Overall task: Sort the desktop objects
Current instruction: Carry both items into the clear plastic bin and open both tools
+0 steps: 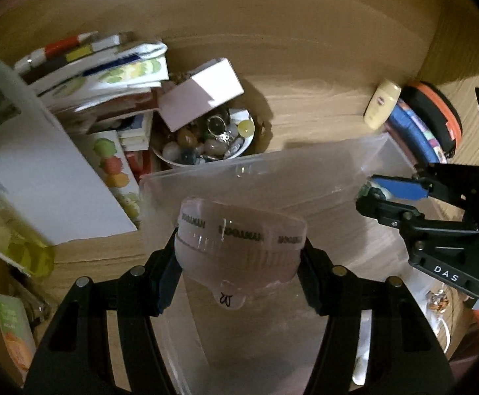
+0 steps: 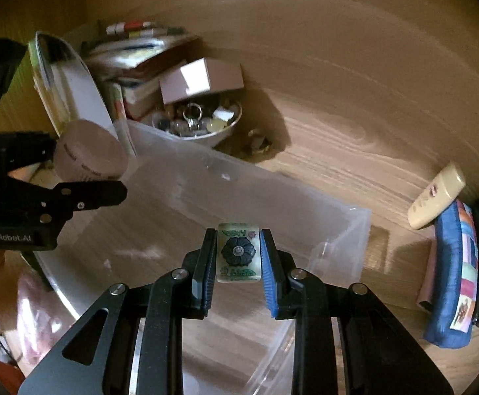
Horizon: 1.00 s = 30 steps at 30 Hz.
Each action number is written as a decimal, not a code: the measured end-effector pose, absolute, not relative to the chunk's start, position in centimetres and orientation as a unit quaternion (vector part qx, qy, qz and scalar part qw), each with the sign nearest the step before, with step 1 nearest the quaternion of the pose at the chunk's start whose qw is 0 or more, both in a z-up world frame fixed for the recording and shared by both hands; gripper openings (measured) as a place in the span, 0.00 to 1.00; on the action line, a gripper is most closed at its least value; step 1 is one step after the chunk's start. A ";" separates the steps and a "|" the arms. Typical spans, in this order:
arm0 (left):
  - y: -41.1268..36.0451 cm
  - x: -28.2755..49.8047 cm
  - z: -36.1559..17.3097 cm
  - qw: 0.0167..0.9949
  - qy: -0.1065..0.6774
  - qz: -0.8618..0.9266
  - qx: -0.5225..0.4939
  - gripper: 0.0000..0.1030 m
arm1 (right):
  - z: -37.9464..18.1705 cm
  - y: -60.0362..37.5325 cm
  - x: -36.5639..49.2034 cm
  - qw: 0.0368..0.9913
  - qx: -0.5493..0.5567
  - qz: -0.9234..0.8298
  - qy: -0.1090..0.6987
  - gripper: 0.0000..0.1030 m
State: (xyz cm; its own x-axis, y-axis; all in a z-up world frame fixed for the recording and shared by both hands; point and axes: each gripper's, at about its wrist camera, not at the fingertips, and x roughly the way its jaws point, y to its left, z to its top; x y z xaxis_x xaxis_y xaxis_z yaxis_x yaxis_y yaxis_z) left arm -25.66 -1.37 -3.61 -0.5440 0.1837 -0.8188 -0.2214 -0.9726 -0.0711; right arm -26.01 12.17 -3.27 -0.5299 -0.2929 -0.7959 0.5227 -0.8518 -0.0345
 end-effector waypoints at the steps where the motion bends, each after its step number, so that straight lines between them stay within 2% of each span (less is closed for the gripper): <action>1: -1.2 -25.8 -3.8 0.116 0.026 0.877 -0.466 0.60 | -3.5 12.0 -26.2 0.236 0.427 -0.861 0.142 0.22; 12: 0.1 -26.6 -5.2 0.110 0.093 0.866 -0.479 0.60 | -5.5 10.0 -27.2 0.259 0.490 -0.812 0.185 0.22; 18: 0.3 -26.2 -5.2 0.103 0.114 0.868 -0.472 0.60 | -5.5 9.2 -26.7 0.252 0.482 -0.811 0.217 0.22; 21: 0.1 -25.9 -5.2 0.100 0.118 0.868 -0.472 0.61 | -5.2 9.0 -26.1 0.255 0.473 -0.815 0.219 0.25; 26: 0.7 -25.1 -3.7 0.112 0.121 0.885 -0.436 0.61 | -3.6 9.5 -24.6 0.241 0.439 -0.838 0.218 0.64; 29: 1.3 -23.6 -2.2 0.107 0.144 0.895 -0.408 0.65 | -1.8 10.1 -23.5 0.234 0.419 -0.852 0.209 0.71; 30: 0.8 -23.1 -1.6 0.107 0.144 0.897 -0.404 0.72 | -1.0 10.4 -23.3 0.231 0.413 -0.856 0.205 0.73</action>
